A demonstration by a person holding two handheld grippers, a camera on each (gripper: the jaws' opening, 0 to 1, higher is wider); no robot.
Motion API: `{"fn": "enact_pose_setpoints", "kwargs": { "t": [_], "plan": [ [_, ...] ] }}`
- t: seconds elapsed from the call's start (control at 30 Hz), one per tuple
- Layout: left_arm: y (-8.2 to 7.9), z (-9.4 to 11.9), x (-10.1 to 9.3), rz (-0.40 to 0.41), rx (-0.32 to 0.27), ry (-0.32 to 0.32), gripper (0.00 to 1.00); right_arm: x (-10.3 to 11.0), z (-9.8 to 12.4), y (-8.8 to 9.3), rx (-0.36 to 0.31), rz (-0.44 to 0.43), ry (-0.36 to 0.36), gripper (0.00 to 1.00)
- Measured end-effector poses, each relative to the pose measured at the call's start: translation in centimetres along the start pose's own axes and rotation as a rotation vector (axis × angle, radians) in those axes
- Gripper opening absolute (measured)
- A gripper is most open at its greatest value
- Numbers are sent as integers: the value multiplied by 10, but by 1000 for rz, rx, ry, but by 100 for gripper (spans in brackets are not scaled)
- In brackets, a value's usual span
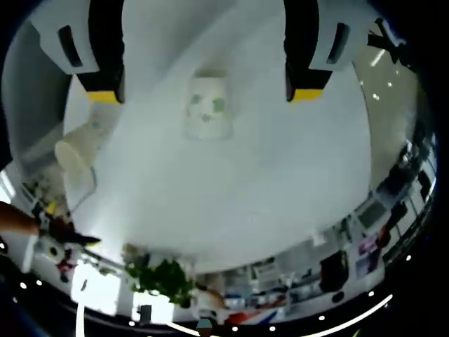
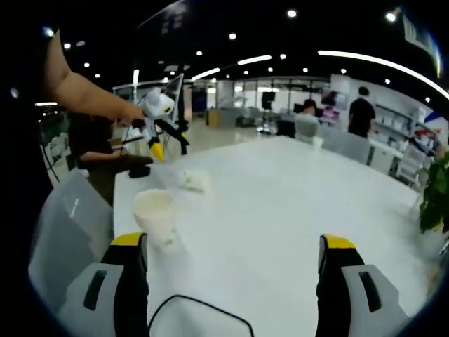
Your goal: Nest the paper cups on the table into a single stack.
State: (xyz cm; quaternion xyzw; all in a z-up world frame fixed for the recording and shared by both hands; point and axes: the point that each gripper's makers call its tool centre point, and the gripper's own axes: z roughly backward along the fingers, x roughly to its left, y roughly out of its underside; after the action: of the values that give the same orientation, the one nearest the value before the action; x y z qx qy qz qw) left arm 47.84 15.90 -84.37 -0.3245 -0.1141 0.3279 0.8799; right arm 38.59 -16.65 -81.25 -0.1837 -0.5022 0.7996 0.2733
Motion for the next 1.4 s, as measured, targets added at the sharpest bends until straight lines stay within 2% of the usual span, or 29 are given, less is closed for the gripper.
{"fn": "enact_pose_setpoints", "kwargs": {
  "t": [0.1, 0.27, 0.43, 0.63, 0.8, 1.1, 1.23, 1.33, 1.4],
  "plan": [
    [-6, -6, 1, 7, 5, 19, 94, -1, -2, 2, 0, -8, -1, 100],
    [-7, -18, -1, 2, 50, 46, 92, -2, -6, 2, 4, -12, -7, 100],
    [-8, -28, 2, 53, 111, 57, 91, -4, -10, 2, 1, -21, -9, 100],
    [-11, -44, 6, 82, 152, 67, 89, -4, -14, 8, 8, -32, -17, 100],
    [-8, -61, 4, 87, 190, 78, 84, -3, -15, 8, 3, -42, -17, 100],
    [9, -88, -6, 45, 282, 107, 77, 0, -15, 4, 0, -47, -26, 100],
    [15, -94, -8, 61, 307, 110, 70, 3, -15, 7, 6, -46, -30, 100],
    [29, -97, -8, 103, 370, 105, 65, 8, -14, 9, 11, -47, -35, 100],
    [32, -100, -6, 117, 373, 101, 65, 9, -14, 9, 9, -52, -34, 100]
  ]
}}
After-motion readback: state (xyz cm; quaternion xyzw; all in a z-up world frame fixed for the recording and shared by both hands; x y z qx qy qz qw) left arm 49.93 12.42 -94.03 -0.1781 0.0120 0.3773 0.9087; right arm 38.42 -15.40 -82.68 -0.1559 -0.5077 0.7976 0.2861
